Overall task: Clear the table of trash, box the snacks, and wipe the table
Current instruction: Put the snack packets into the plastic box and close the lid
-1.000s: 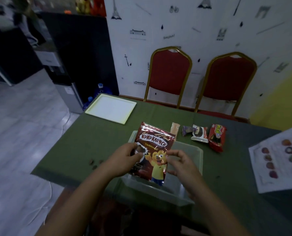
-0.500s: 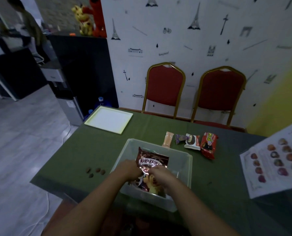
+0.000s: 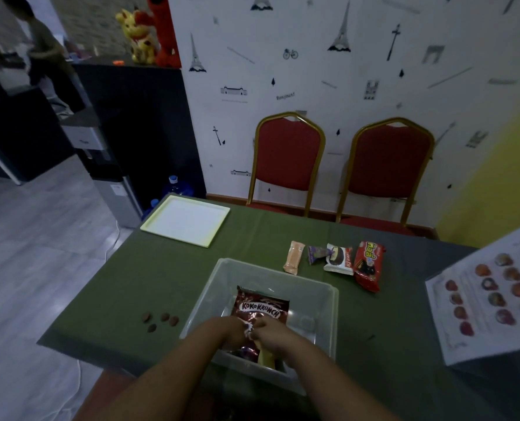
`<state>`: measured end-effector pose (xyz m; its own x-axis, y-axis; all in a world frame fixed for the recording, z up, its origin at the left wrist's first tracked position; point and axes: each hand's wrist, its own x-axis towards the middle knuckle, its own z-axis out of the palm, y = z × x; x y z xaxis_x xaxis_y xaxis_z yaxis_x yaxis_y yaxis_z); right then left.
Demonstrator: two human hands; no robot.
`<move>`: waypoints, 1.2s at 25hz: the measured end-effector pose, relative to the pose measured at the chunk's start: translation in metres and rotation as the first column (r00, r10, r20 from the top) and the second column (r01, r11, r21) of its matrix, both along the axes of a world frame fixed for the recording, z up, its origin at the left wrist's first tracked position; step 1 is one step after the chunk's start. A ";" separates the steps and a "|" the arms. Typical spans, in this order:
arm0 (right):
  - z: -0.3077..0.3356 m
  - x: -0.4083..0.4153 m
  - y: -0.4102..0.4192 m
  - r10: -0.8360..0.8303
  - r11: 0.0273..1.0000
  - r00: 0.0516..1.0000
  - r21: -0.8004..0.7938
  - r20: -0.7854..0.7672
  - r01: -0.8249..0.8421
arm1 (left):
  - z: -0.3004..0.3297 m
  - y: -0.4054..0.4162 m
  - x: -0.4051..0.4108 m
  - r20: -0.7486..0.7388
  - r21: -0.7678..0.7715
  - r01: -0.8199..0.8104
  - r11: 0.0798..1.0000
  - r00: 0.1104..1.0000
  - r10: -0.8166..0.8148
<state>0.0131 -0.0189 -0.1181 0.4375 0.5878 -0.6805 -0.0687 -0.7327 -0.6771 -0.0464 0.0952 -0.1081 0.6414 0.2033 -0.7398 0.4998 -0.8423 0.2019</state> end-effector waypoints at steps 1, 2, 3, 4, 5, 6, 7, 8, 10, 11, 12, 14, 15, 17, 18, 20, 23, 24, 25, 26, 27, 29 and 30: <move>0.005 0.001 -0.002 -0.033 0.999 0.999 0.023 0.000 0.033 | 0.001 0.000 0.002 0.028 -0.006 -0.023 1.000 0.999 0.023; 0.010 0.002 -0.005 -0.071 0.996 0.997 0.060 0.007 0.070 | 0.006 0.001 0.004 0.087 -0.013 -0.053 0.998 0.995 0.054; 0.014 0.004 -0.008 -0.126 0.986 0.992 0.109 0.014 0.124 | 0.013 0.002 0.008 0.170 -0.019 -0.083 0.996 0.982 0.085; 0.022 0.007 -0.011 -0.188 0.969 0.982 0.166 0.007 0.184 | 0.023 0.004 0.011 0.266 -0.026 -0.115 0.993 0.957 0.118; 0.032 0.011 -0.014 -0.232 0.946 0.973 0.227 -0.019 0.230 | 0.035 0.006 0.015 0.359 -0.042 -0.143 0.989 0.922 0.149; 0.043 0.015 -0.016 -0.258 0.921 0.965 0.290 -0.044 0.260 | 0.049 0.007 0.018 0.435 -0.063 -0.170 0.983 0.882 0.181; 0.053 0.020 -0.019 -0.273 0.899 0.961 0.343 -0.052 0.274 | 0.064 0.008 0.022 0.497 -0.094 -0.195 0.976 0.840 0.216; 0.062 0.026 -0.021 -0.287 0.879 0.957 0.385 -0.046 0.282 | 0.078 0.008 0.025 0.548 -0.133 -0.219 0.967 0.796 0.255; 0.081 0.037 -0.024 -0.316 0.844 0.949 0.454 -0.006 0.284 | 0.101 0.005 0.032 0.627 -0.212 -0.256 0.943 0.704 0.332; 0.088 0.042 -0.026 -0.336 0.827 0.942 0.482 0.010 0.290 | 0.109 0.002 0.035 0.654 -0.243 -0.269 0.932 0.664 0.362; 0.094 0.047 -0.027 -0.359 0.811 0.933 0.499 0.012 0.306 | 0.115 0.001 0.040 0.671 -0.265 -0.282 0.922 0.633 0.386; 0.100 0.059 -0.029 -0.409 0.789 0.913 0.502 0.000 0.353 | 0.117 -0.002 0.049 0.683 -0.279 -0.295 0.914 0.608 0.405; 0.100 0.065 -0.032 -0.433 0.781 0.901 0.496 -0.006 0.379 | 0.116 -0.004 0.053 0.683 -0.279 -0.294 0.914 0.608 0.404; 0.096 0.079 -0.035 -0.481 0.763 0.877 0.483 -0.020 0.429 | 0.112 -0.005 0.064 0.674 -0.275 -0.282 0.919 0.625 0.394; 0.094 0.086 -0.036 -0.504 0.753 0.863 0.474 -0.032 0.457 | 0.109 -0.005 0.071 0.664 -0.272 -0.278 0.921 0.639 0.388; 0.088 0.102 -0.034 -0.557 0.724 0.828 0.453 -0.063 0.521 | 0.101 0.000 0.089 0.637 -0.273 -0.269 0.924 0.669 0.383; 0.070 0.133 -0.025 -0.633 0.692 0.771 0.392 -0.073 0.606 | 0.085 0.014 0.126 0.581 -0.294 -0.257 0.920 0.716 0.386; 0.065 0.141 -0.022 -0.650 0.688 0.756 0.364 -0.075 0.628 | 0.079 0.017 0.138 0.554 -0.302 -0.256 0.918 0.736 0.388; 0.059 0.150 -0.018 -0.665 0.685 0.743 0.337 -0.072 0.646 | 0.072 0.020 0.150 0.528 -0.306 -0.253 0.918 0.757 0.385; 0.052 0.160 -0.013 -0.682 0.683 0.729 0.303 -0.064 0.665 | 0.064 0.023 0.165 0.501 -0.306 -0.247 0.919 0.780 0.376; 0.047 0.168 -0.011 -0.690 0.686 0.722 0.275 -0.045 0.673 | 0.055 0.025 0.176 0.481 -0.294 -0.242 0.924 0.798 0.362; 0.033 0.185 -0.004 -0.691 0.706 0.722 0.228 0.014 0.671 | 0.036 0.028 0.200 0.439 -0.262 -0.230 0.937 0.836 0.328; 0.027 0.195 0.001 -0.685 0.720 0.726 0.211 0.065 0.661 | 0.025 0.030 0.212 0.417 -0.242 -0.219 0.945 0.856 0.305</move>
